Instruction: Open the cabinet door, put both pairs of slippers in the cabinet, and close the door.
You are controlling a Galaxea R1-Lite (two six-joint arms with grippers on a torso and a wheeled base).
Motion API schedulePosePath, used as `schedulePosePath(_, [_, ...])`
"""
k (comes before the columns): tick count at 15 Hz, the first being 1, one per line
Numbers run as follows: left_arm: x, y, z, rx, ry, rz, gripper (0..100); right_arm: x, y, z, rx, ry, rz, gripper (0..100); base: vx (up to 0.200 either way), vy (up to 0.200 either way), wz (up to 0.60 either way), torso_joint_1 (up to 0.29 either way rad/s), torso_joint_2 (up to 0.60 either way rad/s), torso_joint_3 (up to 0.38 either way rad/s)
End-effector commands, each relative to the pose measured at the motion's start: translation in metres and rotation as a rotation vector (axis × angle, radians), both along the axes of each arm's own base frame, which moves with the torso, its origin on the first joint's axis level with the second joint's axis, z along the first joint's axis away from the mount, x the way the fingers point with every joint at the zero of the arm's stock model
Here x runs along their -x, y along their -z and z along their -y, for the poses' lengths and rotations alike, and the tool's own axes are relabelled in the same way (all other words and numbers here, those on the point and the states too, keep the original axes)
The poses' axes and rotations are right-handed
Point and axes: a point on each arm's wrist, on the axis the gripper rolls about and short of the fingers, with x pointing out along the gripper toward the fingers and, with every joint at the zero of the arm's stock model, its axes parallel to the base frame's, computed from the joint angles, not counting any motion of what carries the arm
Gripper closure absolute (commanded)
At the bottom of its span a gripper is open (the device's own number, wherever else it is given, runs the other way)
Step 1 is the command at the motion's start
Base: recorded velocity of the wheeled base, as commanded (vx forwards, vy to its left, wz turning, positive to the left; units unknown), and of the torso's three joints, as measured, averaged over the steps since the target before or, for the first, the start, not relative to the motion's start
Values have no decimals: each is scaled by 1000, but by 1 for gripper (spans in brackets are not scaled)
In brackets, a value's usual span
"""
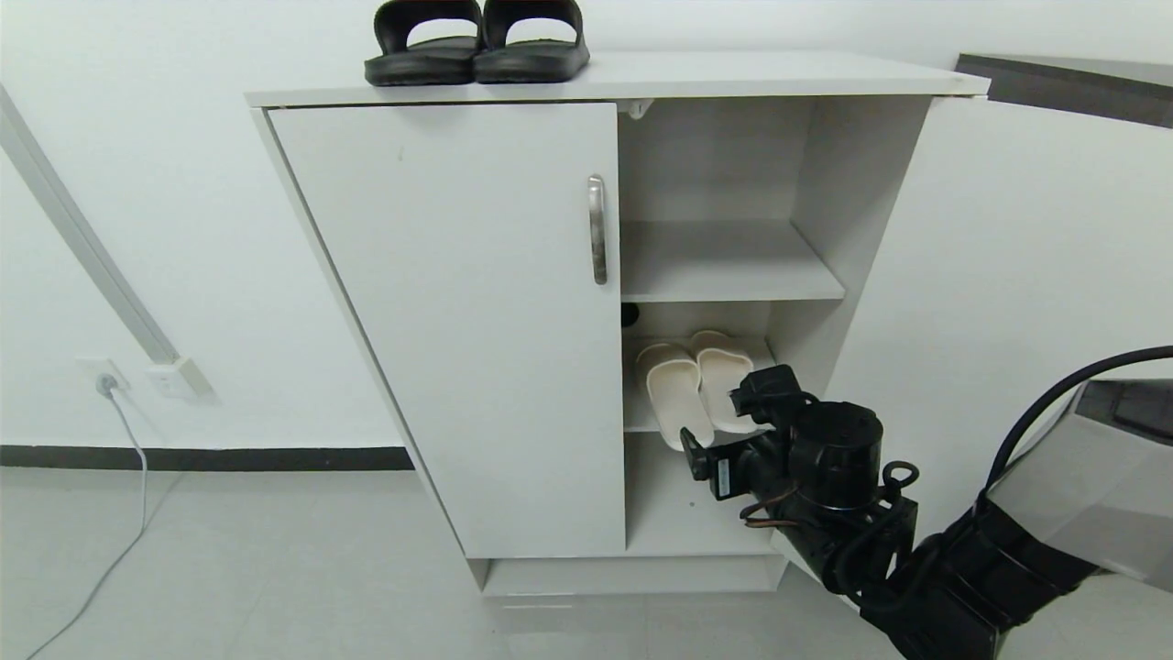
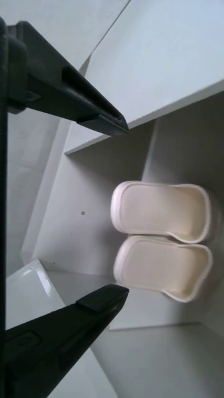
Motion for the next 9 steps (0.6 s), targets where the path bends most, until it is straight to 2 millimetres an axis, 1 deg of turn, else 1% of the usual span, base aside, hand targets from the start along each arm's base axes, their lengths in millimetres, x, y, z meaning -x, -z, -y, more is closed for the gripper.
schedulePosePath(1, [0, 0, 0, 1, -2, -2, 100, 1, 1, 1, 4, 0, -4, 0, 0, 0, 0, 2, -2, 212])
schedulePosePath(3, [0, 0, 0, -1, -2, 0, 100, 4, 5, 1, 4, -13, -9, 0, 0, 0, 0, 2, 10, 183])
schedulePosePath(4, [0, 0, 0, -2, -2, -1, 100, 7, 5, 2, -3, -52, -6, 0, 0, 0, 0, -2, 7, 105])
schedulePosePath(9, [0, 0, 0, 1, -2, -2, 100, 8, 7, 3, -6, -66, 0, 0, 0, 0, 0, 0, 0, 10])
